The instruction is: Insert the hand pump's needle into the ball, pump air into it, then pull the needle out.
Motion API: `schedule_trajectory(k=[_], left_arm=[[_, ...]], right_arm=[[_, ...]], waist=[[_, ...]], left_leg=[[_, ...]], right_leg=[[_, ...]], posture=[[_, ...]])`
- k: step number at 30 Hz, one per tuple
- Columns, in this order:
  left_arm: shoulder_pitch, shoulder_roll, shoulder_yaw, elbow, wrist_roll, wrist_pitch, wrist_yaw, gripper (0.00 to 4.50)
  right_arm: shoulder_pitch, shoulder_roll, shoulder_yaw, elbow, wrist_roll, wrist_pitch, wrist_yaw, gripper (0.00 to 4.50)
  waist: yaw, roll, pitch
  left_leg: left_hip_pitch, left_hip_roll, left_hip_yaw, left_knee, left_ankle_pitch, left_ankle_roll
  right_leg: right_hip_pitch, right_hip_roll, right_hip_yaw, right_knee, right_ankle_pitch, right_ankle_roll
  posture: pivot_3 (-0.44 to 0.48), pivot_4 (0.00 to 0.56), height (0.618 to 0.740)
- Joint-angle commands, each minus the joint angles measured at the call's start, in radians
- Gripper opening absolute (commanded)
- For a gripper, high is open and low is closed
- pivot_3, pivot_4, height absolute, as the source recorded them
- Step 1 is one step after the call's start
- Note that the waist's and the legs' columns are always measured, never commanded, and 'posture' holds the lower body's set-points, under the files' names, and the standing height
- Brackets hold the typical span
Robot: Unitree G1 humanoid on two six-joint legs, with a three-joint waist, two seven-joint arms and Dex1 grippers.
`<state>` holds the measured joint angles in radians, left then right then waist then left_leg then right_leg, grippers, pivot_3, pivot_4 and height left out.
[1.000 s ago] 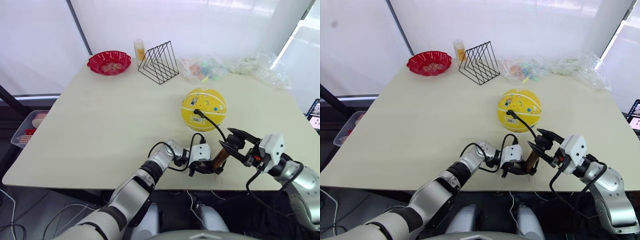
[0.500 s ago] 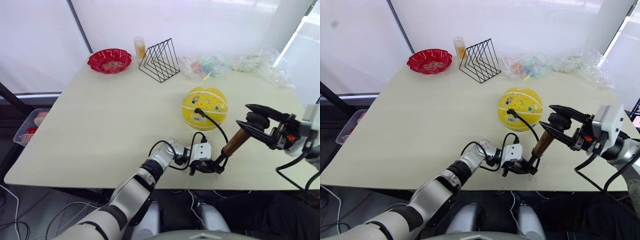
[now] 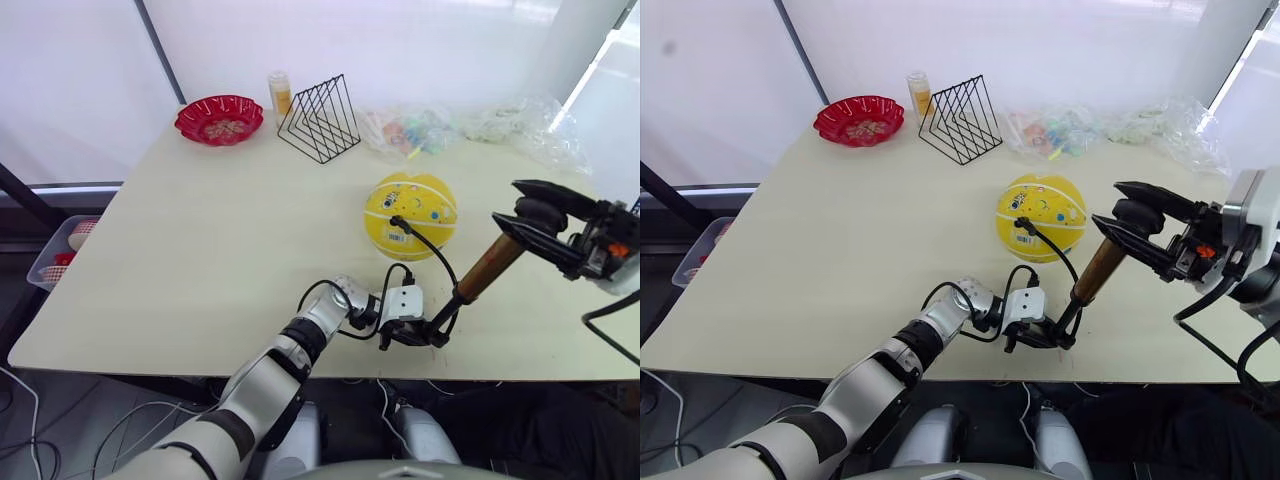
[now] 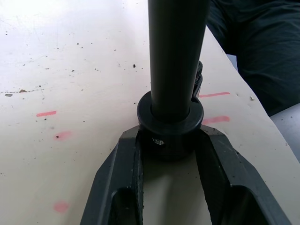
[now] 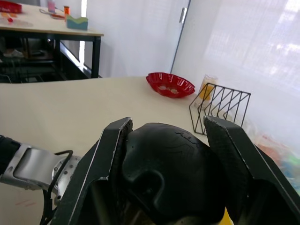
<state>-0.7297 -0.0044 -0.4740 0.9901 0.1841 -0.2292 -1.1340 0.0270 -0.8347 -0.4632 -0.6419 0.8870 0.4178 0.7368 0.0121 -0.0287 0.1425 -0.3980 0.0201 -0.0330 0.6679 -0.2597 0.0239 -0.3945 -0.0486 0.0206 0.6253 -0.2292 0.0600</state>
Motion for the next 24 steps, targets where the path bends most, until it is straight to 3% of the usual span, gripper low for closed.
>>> schedule_trajectory(k=[1, 14, 19, 24], left_arm=[[0.052, 0.056, -0.040, 0.094, 0.076, 0.074, 0.021, 1.10], [0.059, 0.059, -0.040, 0.086, 0.072, 0.078, 0.025, 1.10], [0.062, 0.057, -0.040, 0.084, 0.071, 0.078, 0.026, 1.10], [0.065, 0.055, -0.040, 0.086, 0.071, 0.079, 0.026, 1.10]], right_arm=[[0.099, 0.071, 0.137, 0.020, -0.166, -0.075, 0.021, 1.94], [0.204, 0.286, 0.436, 0.266, -0.478, -0.355, 0.057, 1.94], [0.211, 0.308, 0.464, 0.321, -0.526, -0.418, 0.066, 1.94], [0.193, 0.268, 0.419, 0.206, -0.453, -0.397, 0.086, 1.94]], waist=[[-0.002, -0.003, -0.004], [-0.017, -0.009, -0.015], [-0.020, -0.008, -0.016], [-0.021, -0.006, -0.015]], left_leg=[[0.000, 0.001, -0.001, 0.000, 0.000, 0.000], [0.003, 0.002, 0.000, -0.001, 0.000, 0.000], [0.004, 0.002, 0.000, -0.001, 0.000, 0.000], [0.004, 0.002, 0.000, -0.001, 0.000, 0.000]], right_leg=[[0.000, 0.001, -0.001, 0.000, 0.000, 0.000], [0.001, 0.001, 0.000, 0.000, 0.000, 0.000], [0.001, 0.001, 0.000, 0.000, 0.000, 0.000], [0.002, 0.000, 0.000, 0.000, 0.000, 0.000]], posture=[[0.000, 0.150, 0.740], [0.000, 0.150, 0.740], [0.000, 0.150, 0.740], [0.000, 0.150, 0.740]])
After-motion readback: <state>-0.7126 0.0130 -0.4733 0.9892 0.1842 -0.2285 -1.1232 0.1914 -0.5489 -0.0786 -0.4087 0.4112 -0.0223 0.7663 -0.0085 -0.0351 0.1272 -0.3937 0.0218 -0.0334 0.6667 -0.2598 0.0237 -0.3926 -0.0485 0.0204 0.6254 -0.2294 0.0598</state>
